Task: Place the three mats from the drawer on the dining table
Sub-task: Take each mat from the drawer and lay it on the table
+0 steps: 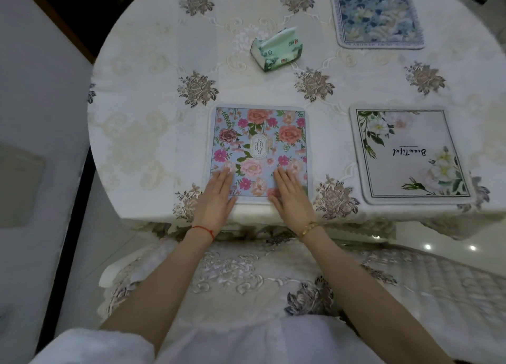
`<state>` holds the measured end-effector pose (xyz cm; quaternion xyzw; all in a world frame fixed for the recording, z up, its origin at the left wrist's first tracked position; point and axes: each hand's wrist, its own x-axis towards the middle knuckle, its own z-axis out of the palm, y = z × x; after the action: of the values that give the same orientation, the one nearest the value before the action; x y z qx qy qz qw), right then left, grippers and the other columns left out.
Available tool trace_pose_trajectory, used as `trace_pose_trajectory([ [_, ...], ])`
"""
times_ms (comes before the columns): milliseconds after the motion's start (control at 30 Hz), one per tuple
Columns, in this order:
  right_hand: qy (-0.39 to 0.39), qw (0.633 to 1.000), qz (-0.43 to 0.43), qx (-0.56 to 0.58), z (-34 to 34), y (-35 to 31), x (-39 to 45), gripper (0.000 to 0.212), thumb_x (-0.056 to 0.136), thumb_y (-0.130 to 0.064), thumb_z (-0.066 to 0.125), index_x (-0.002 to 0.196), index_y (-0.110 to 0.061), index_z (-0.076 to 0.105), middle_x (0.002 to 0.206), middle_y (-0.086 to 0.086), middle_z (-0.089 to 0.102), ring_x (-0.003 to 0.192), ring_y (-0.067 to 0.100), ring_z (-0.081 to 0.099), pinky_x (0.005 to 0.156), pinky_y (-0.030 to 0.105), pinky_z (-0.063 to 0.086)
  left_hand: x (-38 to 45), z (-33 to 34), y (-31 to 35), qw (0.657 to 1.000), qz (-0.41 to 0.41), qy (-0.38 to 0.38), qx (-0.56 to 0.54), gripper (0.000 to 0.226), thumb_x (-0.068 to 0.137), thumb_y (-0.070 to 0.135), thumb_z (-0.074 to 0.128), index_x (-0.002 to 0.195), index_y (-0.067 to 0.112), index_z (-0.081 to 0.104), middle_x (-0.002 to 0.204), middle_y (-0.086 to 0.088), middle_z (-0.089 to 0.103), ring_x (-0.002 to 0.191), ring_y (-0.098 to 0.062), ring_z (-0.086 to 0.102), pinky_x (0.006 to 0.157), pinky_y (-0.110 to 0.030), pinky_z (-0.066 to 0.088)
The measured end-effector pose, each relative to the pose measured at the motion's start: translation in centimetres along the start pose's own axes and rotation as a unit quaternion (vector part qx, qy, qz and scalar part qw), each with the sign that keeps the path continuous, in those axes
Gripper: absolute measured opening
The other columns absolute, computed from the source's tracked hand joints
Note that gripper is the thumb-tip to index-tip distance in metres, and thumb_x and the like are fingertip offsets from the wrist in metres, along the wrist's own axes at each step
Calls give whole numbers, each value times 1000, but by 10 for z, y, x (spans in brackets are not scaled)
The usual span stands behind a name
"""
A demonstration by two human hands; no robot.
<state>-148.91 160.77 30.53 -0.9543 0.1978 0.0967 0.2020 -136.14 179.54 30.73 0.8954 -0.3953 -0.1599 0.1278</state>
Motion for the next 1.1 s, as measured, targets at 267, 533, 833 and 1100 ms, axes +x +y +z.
trace_pose_trajectory([
  [267,16,998,50,-41,-14,51,-32,62,100,-44,29,152,-17,7,160,0,4,146,15,-3,121,38,7,-16,-11,-29,1000,-21,4,-2,61,99,30,44,150,9,18,159,-7,17,147,-22,15,120,-35,13],
  [533,16,1000,-17,-2,-33,27,20,62,100,-41,33,151,-16,10,159,1,3,147,16,-4,121,37,4,27,-29,-20,999,31,27,-15,59,98,27,48,149,8,24,157,-9,21,146,-22,17,120,-34,15],
  [833,-7,999,-27,-25,-28,31,53,65,99,-44,29,152,-15,7,160,1,6,147,15,2,121,38,8,56,-17,-26,1000,23,18,2,61,100,35,41,150,10,19,159,-7,17,147,-19,13,119,-28,8],
  [1100,52,998,21,-5,-46,53,54,61,101,-39,37,151,-11,17,159,5,16,147,18,8,121,35,7,65,-28,-38,999,17,45,-2,58,98,29,47,147,6,28,154,-12,28,144,-24,24,119,-30,14],
])
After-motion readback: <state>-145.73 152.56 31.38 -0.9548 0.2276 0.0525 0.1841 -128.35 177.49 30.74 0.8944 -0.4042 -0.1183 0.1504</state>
